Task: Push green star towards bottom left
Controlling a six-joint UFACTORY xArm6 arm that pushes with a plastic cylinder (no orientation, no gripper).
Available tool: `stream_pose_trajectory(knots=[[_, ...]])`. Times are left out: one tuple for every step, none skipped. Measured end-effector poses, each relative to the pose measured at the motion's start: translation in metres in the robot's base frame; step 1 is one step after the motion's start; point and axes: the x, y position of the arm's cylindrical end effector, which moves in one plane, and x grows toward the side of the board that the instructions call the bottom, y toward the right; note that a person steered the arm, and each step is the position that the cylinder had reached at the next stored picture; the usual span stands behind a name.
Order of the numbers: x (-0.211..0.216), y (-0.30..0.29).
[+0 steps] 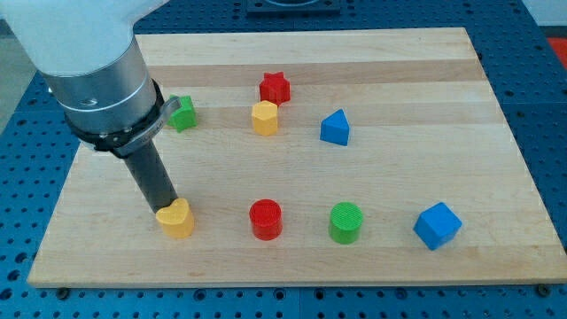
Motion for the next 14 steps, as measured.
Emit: stream_pose_trajectory(knots=[[-0.009,0.000],[-0.053,0.008],[-0.111,0.015],[-0.165,0.029],[-0.184,0.029],[-0.217,0.008],[-0.222,0.003],[-0.207,0.003],[-0.179,-0.001],[-0.179,-0.002],[-0.179,-0.022],[-0.177,-0.046],[-0.167,-0.050],[-0.156,-0.050]])
